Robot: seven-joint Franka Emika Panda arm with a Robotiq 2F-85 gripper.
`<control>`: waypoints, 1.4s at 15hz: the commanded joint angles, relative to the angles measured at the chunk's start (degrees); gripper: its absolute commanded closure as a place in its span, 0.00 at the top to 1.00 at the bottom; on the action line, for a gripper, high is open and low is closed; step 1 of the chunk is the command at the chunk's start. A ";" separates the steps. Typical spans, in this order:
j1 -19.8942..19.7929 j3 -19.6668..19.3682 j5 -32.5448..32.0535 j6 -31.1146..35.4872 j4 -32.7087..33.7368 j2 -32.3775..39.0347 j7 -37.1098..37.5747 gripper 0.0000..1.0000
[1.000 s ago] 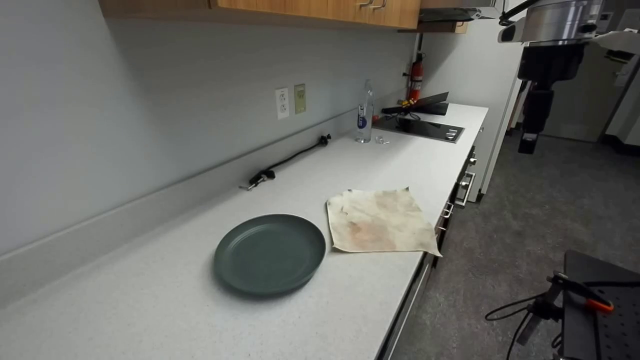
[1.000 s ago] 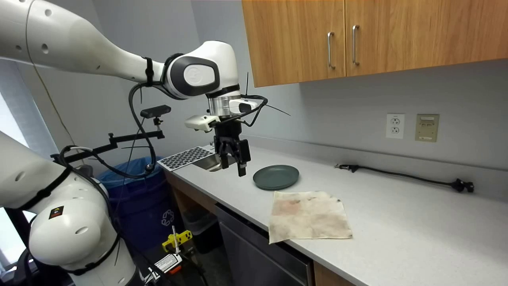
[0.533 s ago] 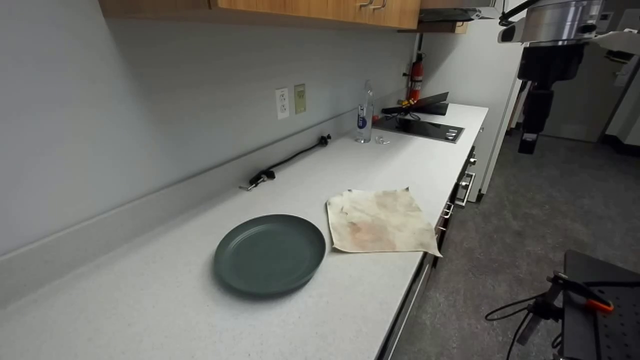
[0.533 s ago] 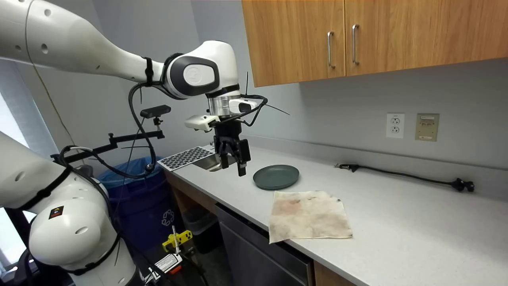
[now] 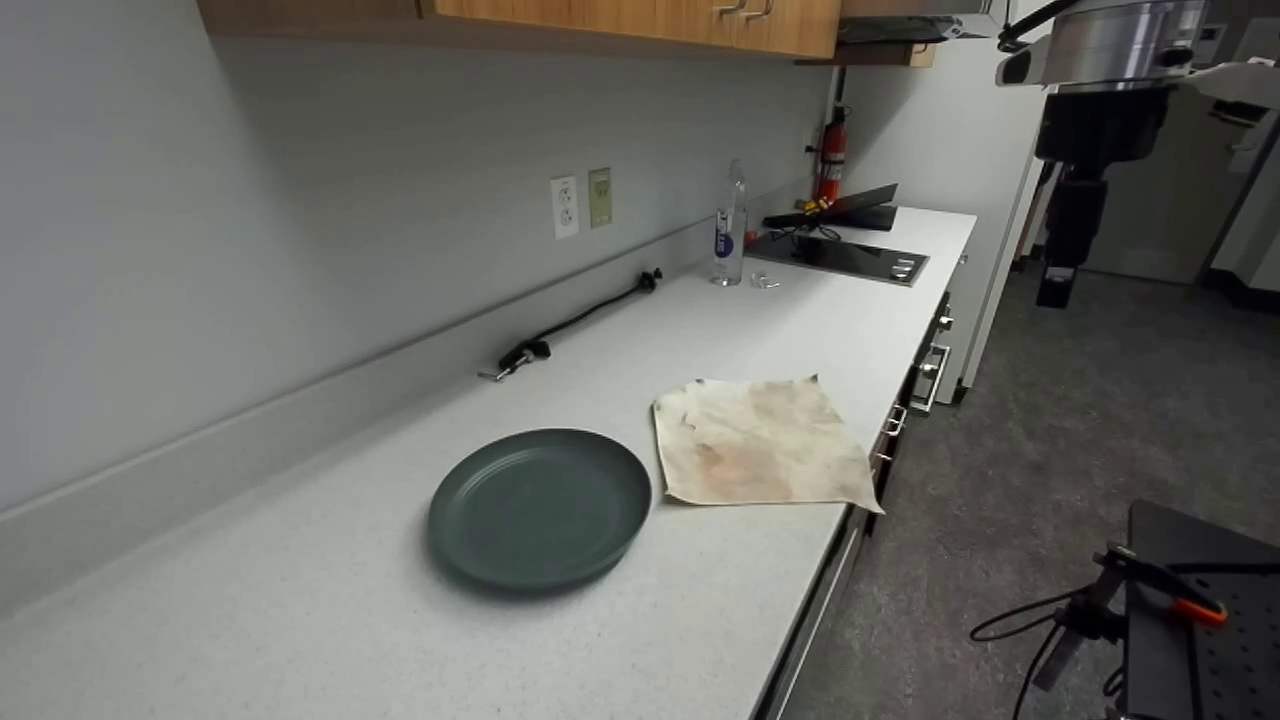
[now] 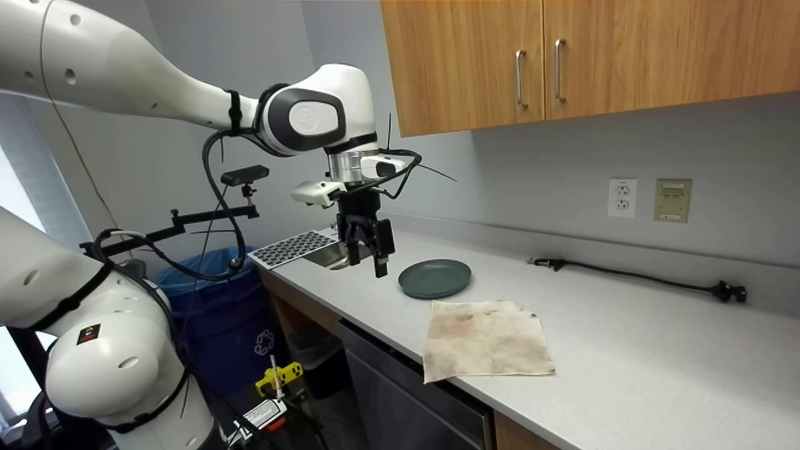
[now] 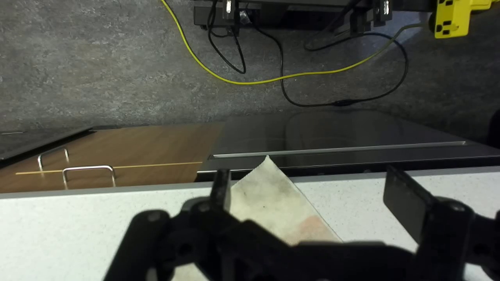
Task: Fold the towel into a triangle twice
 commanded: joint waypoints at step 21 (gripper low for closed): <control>-0.48 -0.91 -0.83 8.81 0.15 3.33 2.32 1.00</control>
